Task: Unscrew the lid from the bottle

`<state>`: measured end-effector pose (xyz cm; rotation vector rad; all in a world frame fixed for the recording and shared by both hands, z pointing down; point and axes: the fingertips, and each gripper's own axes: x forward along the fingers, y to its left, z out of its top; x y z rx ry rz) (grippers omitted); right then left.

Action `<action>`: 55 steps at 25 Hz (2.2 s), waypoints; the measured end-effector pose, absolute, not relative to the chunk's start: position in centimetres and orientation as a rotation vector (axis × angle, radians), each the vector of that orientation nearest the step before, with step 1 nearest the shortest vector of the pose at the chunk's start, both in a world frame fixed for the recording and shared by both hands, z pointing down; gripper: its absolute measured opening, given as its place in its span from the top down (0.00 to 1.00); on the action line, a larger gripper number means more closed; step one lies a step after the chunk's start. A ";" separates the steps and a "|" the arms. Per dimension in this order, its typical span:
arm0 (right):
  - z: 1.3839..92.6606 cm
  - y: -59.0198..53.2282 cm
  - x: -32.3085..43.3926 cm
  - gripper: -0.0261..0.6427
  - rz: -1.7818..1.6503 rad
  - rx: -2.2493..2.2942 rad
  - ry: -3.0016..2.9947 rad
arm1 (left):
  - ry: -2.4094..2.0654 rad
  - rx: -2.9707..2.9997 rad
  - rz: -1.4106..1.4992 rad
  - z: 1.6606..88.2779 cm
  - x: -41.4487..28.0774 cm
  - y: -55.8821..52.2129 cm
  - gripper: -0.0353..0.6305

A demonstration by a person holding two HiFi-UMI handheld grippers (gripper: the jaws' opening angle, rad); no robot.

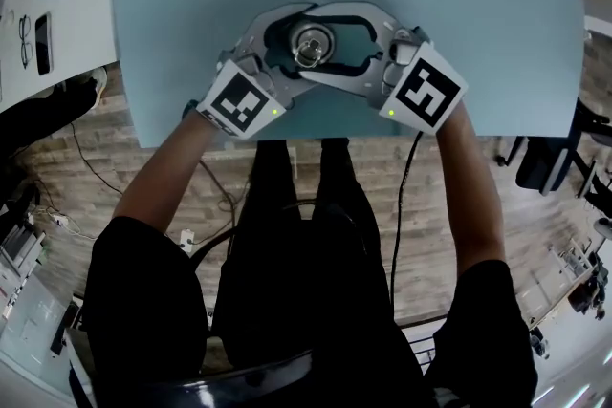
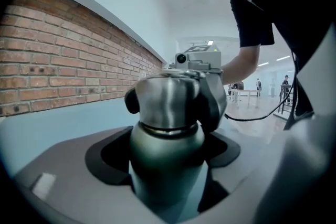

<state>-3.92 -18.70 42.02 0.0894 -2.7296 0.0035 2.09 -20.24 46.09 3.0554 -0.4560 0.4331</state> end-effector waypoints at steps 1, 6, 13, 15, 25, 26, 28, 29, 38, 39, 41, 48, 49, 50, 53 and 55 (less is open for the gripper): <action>42.0 -18.7 -4.0 0.57 0.006 0.079 -2.732 | -0.443 3.060 0.439 46.1 2.1 -20.2 0.38; 41.8 -18.5 -4.1 0.57 0.013 0.024 -2.755 | -0.346 3.081 0.464 46.0 2.1 -19.9 0.38; 41.7 -18.3 -4.1 0.57 -0.018 -0.125 -2.741 | -0.135 3.099 0.500 46.2 2.2 -19.4 0.38; 41.7 -18.2 -4.1 0.57 -0.025 -0.168 -2.738 | -0.079 3.096 0.512 46.6 2.1 -19.0 0.38; 41.6 -17.9 -4.1 0.57 -0.012 -0.368 -2.695 | 0.226 3.104 0.636 47.0 2.2 -18.2 0.38; 41.6 -17.9 -4.1 0.57 -0.012 -0.384 -2.692 | 0.231 3.104 0.637 47.0 2.2 -18.2 0.38; 41.5 -17.9 -4.1 0.57 -0.014 -0.415 -2.685 | 0.238 3.104 0.639 47.0 2.1 -18.2 0.38; 41.5 -17.9 -4.1 0.57 -0.017 -0.430 -2.680 | 0.241 3.104 0.641 47.0 2.1 -18.3 0.38; 41.7 -18.0 -4.2 0.57 0.015 -0.502 -2.661 | 0.297 3.117 0.658 46.5 2.3 -18.5 0.38; 41.7 -18.0 -4.2 0.57 0.017 -0.498 -2.662 | 0.296 3.118 0.659 46.5 2.3 -18.5 0.38; 41.7 -18.1 -4.2 0.57 0.018 -0.486 -2.661 | 0.289 3.118 0.659 46.5 2.3 -18.6 0.38; 41.8 -18.4 -4.4 0.57 0.023 -0.433 -2.698 | 0.257 3.116 0.649 46.5 2.1 -18.8 0.38; 41.8 -18.4 -4.4 0.57 0.027 -0.426 -2.704 | 0.256 3.117 0.649 46.5 2.2 -18.9 0.38; 41.8 -18.4 -4.4 0.57 0.028 -0.423 -2.706 | 0.255 3.117 0.650 46.5 2.1 -18.9 0.38; 41.8 -18.4 -4.4 0.57 0.021 -0.424 -2.700 | 0.250 3.102 0.654 46.5 2.1 -18.9 0.37; 41.8 -18.4 -4.4 0.57 0.018 -0.422 -2.700 | 0.243 3.083 0.645 46.6 2.1 -19.0 0.37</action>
